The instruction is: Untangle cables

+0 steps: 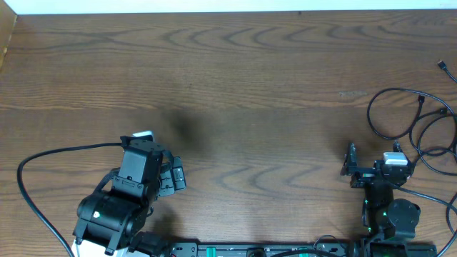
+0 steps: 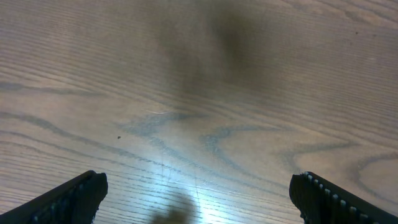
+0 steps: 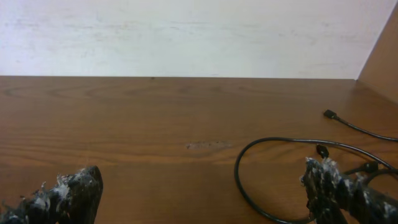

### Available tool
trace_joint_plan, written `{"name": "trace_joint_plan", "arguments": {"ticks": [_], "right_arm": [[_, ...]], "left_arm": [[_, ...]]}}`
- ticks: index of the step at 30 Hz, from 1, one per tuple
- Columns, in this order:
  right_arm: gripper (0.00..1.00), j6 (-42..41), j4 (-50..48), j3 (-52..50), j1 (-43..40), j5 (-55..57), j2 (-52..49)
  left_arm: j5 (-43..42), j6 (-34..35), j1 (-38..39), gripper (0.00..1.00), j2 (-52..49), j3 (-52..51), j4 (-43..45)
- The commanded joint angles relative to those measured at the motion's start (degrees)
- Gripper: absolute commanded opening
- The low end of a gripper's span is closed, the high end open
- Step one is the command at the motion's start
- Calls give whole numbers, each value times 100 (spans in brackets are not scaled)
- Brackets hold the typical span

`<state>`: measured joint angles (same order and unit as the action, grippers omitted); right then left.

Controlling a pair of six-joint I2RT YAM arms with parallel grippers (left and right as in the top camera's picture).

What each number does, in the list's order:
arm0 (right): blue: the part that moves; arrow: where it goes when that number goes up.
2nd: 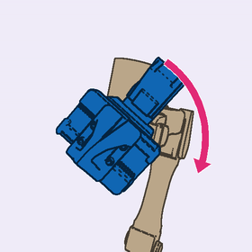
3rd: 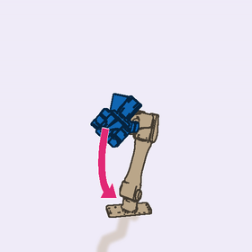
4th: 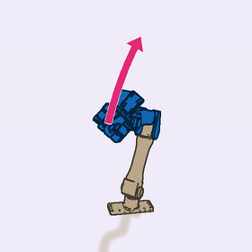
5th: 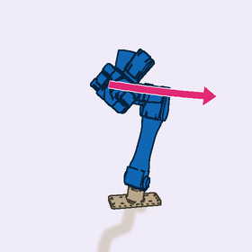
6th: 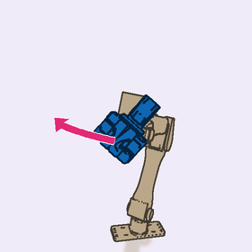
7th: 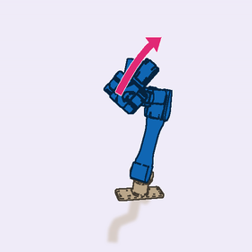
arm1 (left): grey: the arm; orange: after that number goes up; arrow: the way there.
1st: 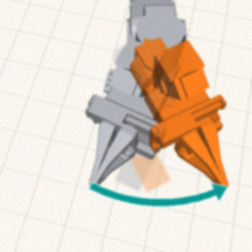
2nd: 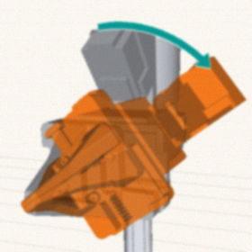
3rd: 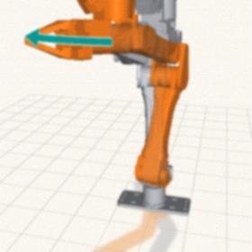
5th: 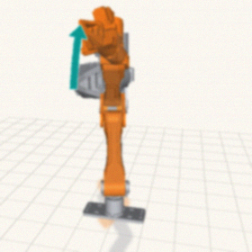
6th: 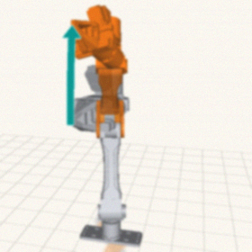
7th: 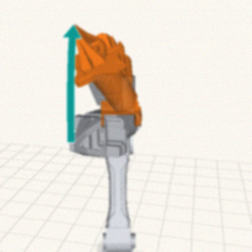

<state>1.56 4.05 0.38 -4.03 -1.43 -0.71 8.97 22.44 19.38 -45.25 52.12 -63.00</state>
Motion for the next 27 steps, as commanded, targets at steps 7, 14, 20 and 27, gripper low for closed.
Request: {"name": "trace_joint_plan", "arguments": {"ticks": [7,14,20,27], "right_arm": [[99,66,31,-7,33,87,39],[99,66,31,-7,33,87,39],[99,68,31,-7,33,87,39],[99,66,31,-7,33,87,39]], "left_arm": [[57,-35,90,98,501,46,-50],[66,44,-48,98,1298,-310,411],[-105,52,-304,98,2024,-1113,1786],[-533,-197,-498,98,2739,-2227,3652]]}}
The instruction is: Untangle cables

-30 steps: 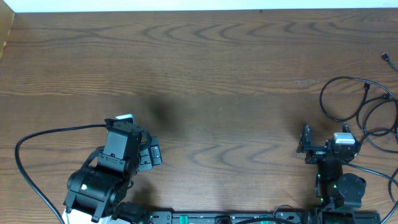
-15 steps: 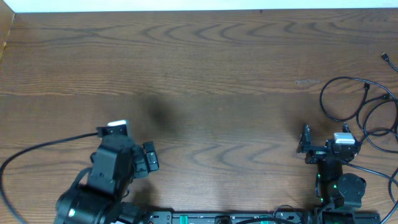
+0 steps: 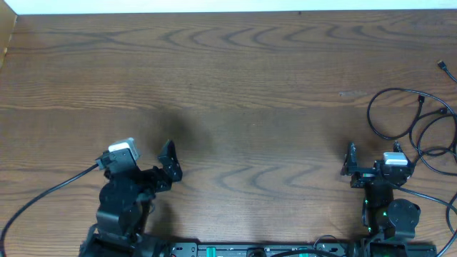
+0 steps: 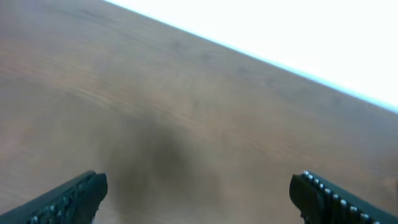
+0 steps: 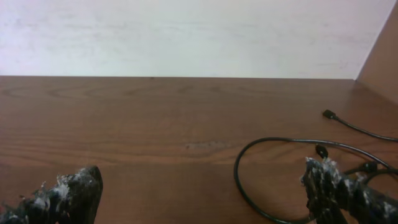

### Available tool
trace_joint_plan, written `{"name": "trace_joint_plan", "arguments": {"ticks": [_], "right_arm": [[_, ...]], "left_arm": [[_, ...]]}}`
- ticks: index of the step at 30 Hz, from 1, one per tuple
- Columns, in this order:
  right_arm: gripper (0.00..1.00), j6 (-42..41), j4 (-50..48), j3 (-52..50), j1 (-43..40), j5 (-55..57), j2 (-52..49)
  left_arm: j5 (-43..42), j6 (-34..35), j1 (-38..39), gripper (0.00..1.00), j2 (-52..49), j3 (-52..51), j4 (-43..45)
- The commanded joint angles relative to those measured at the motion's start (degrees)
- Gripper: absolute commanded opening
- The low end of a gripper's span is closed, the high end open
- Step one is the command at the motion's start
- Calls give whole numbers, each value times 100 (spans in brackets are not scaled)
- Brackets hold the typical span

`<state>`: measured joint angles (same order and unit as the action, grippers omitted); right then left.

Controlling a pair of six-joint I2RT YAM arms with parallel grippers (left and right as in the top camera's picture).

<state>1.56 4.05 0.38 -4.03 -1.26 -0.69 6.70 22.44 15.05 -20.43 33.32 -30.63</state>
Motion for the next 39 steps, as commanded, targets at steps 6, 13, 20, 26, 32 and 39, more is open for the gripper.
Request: {"name": "trace_joint_plan", "arguments": {"ticks": [6,13,20,26,32,39], "right_arm": [[99,66,28,-7,33,70,37],[99,66,31,-7,33,70,37],[99,66,31,-7,33,70,37],[99,66,31,-7,33,70,37],[99,66,31,-7,33,70,37],[99,68,31,-7,33,70,37]], "left_arm": [[-660,-595,-107,98,774,-1523,2457],[-1060,-955,-302,98,968,-2702,4509],[-1307,-957,-688,98,1246,-3309,5106],[-1360,-1019,-1029,98,1631,-3309,4754],[-1357,-1021,-1276,98,2035,-3309,3731],[-1335,-1104,-1397,98,2035,-3309,2677]]}}
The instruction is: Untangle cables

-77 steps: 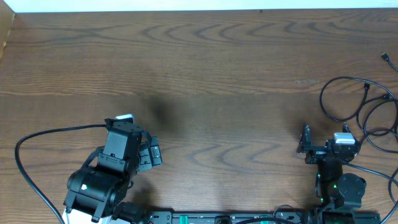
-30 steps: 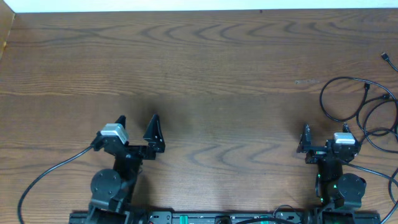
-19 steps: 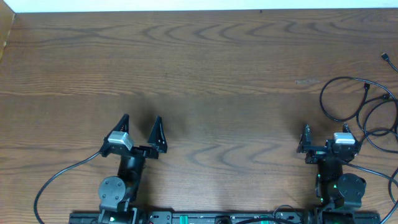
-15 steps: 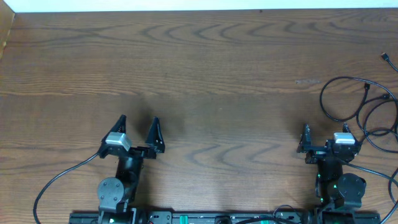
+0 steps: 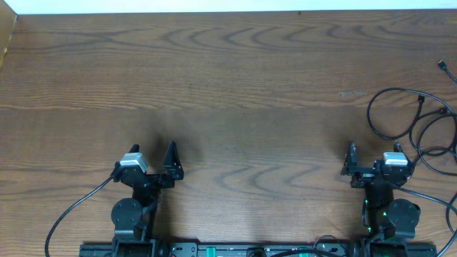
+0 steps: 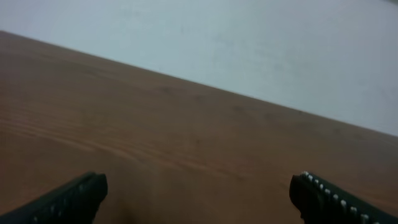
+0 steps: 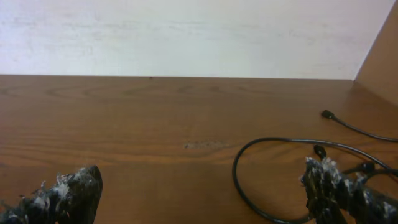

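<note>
Several black cables [image 5: 418, 123] lie in overlapping loops at the table's right edge, and a loose plug end [image 5: 443, 66] lies farther back. In the right wrist view one cable loop [image 7: 245, 180] curves on the wood just inside the right finger, and a plug [image 7: 327, 114] lies beyond it. My right gripper [image 5: 373, 158] rests open at the near edge, left of the loops, with nothing between its fingers [image 7: 199, 193]. My left gripper [image 5: 151, 155] is open and empty at the near left, far from the cables; its view [image 6: 198, 196] shows only bare table and wall.
The wooden table [image 5: 235, 78] stretches between the two arms. A white wall [image 7: 186, 37] backs it, and a wooden side panel [image 7: 379, 56] stands at the far right. The left arm's own black lead [image 5: 75, 210] trails off the near left edge.
My left arm has drawn back to the near edge and now sits folded, its camera looking level across the table at the wall. The right arm and the cables are unchanged.
At first my left gripper pointed down at bare wood, with the arm leaning out at the near left. Then the arm stood nearer its base and the gripper was tilted up. Now it rests folded at the near edge. My right gripper stayed open beside the cables throughout.
</note>
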### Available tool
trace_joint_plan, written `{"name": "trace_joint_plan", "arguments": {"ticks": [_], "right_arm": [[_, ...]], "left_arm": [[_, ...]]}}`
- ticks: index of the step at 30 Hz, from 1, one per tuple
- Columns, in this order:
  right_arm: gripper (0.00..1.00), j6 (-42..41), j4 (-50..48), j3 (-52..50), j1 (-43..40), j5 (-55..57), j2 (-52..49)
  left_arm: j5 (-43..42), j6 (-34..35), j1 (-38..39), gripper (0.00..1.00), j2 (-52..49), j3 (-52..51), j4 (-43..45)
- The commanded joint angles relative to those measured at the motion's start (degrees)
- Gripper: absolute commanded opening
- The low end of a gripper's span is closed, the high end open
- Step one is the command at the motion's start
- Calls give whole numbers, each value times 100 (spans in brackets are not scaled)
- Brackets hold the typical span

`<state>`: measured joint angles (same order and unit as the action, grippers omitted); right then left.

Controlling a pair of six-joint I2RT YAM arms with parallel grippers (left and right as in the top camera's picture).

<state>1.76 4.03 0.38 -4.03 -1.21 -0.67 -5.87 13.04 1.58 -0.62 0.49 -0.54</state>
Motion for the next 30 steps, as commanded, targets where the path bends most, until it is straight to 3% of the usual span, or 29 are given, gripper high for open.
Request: {"name": "trace_joint_plan", "arguments": {"ticks": [1,15,30], "right_arm": [[99,46,33,-7,33,66,35],[99,48,33,-7,33,66,35],[99,46,33,-7,33,66,35]], "left_arm": [[-83,-256,-50,98,57,-26,-326],[-114,-748,-50,98,57,-26,-330],[-101,-682,-61,98,57,-26,-306]]}}
